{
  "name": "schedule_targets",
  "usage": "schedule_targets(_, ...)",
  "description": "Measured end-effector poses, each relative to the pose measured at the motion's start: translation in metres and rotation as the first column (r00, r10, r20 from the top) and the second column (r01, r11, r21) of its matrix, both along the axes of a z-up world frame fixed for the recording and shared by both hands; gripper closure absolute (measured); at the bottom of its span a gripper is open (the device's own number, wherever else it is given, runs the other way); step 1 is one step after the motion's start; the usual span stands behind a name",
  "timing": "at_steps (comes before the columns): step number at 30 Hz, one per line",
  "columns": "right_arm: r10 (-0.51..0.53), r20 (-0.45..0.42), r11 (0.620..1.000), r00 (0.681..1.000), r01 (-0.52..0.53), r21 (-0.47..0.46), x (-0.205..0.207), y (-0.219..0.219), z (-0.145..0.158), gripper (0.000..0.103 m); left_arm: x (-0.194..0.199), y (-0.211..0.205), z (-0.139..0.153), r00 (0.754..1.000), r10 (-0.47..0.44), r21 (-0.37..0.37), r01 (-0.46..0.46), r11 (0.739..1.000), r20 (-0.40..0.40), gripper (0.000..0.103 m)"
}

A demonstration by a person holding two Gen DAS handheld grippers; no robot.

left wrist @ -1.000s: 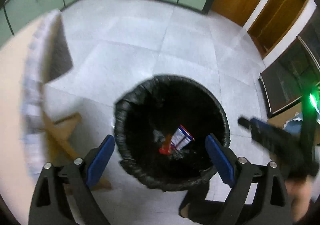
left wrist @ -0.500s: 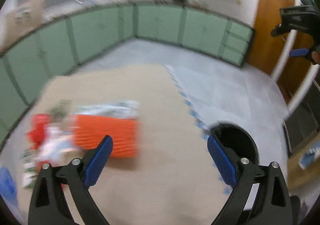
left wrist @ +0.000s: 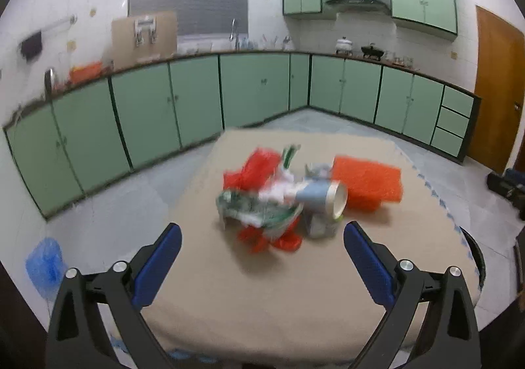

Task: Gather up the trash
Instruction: 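Bring both tools back over the table, then grasp the green-white carton with the left gripper while the right gripper grasps the orange foam net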

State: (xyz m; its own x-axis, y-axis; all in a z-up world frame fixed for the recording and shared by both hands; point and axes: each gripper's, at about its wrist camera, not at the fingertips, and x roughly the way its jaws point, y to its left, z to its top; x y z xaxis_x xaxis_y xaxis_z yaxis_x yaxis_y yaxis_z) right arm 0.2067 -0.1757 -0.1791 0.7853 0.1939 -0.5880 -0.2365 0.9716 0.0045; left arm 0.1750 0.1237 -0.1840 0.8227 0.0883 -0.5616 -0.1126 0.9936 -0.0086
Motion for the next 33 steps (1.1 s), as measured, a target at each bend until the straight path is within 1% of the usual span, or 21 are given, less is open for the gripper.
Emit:
schedule_targets(2,0.019,-0.047,1.0,0.999,-0.019,-0.001,0.012,0.015,-0.011,0.027,0.001,0.006,-0.011,1.0,-0.003,-0.022,0.003,1.0,-0.018,0.006)
schedule_targets(5,0.032,-0.084,0.999,0.996,-0.031,0.007,0.025,0.043,-0.019,0.027,0.014,0.009,-0.029,1.0,-0.018,-0.027,0.017,1.0,-0.025,0.007)
schedule_targets(7,0.043,-0.103,0.999,0.994,-0.042,0.005,0.033,0.049,-0.023,0.027,0.027,0.015,-0.04,0.999,-0.017,-0.038,0.016,0.999,-0.037,0.007)
schedule_targets(10,0.044,-0.112,0.999,0.993,-0.045,-0.005,0.04,0.06,-0.034,0.027,0.047,0.009,-0.055,0.999,-0.021,0.022,0.022,1.0,-0.05,0.008)
schedule_targets(14,0.043,-0.129,0.999,0.991,-0.042,0.003,0.052,0.064,-0.042,0.027,0.069,0.004,-0.069,0.998,-0.023,0.023,0.024,0.999,-0.059,0.018)
schedule_targets(17,0.044,-0.137,0.999,0.99,-0.044,0.006,0.06,0.066,-0.048,0.027,0.081,0.003,-0.077,0.997,-0.013,0.032,0.016,0.999,-0.071,0.018)
schedule_targets(20,0.048,-0.141,0.999,0.989,-0.048,0.0,0.066,0.066,-0.054,0.027,0.086,0.003,-0.078,0.999,0.0,0.065,0.003,0.998,-0.054,0.018)
schedule_targets(22,0.048,-0.147,0.999,0.988,-0.049,0.0,0.069,0.065,-0.058,0.027,0.087,0.005,-0.079,0.999,0.008,0.055,-0.006,0.998,-0.046,0.02)
schedule_targets(23,0.043,-0.148,0.999,0.988,-0.044,-0.001,0.07,0.063,-0.06,0.027,0.087,0.006,-0.08,0.999,0.019,0.051,-0.017,0.999,-0.044,0.034)
schedule_targets(24,0.04,-0.15,0.999,0.988,-0.041,-0.001,0.071,0.063,-0.062,0.027,0.088,0.009,-0.082,0.998,0.024,0.037,-0.022,0.999,-0.053,0.042)
schedule_targets(25,0.038,-0.159,0.999,0.987,-0.038,0.004,0.072,0.06,-0.065,0.027,0.089,0.01,-0.083,0.998,0.023,0.021,-0.022,1.0,-0.058,0.054)
schedule_targets(26,0.036,-0.163,0.999,0.986,-0.036,0.007,0.072,0.058,-0.066,0.027,0.089,0.012,-0.084,0.998,0.03,0.011,-0.029,1.0,-0.057,0.065)
schedule_targets(29,0.03,-0.164,1.0,0.986,-0.029,0.003,0.07,0.053,-0.068,0.027,0.083,0.012,-0.081,0.999,0.025,0.007,-0.025,1.0,-0.041,0.077)
schedule_targets(31,0.029,-0.164,1.0,0.986,-0.029,0.002,0.068,0.05,-0.067,0.027,0.08,0.011,-0.078,0.999,0.019,0.005,-0.019,1.0,-0.03,0.081)
schedule_targets(33,0.027,-0.162,1.0,0.986,-0.027,0.003,0.067,0.049,-0.067,0.027,0.074,0.01,-0.075,1.0,0.007,0.002,-0.007,1.0,-0.022,0.081)
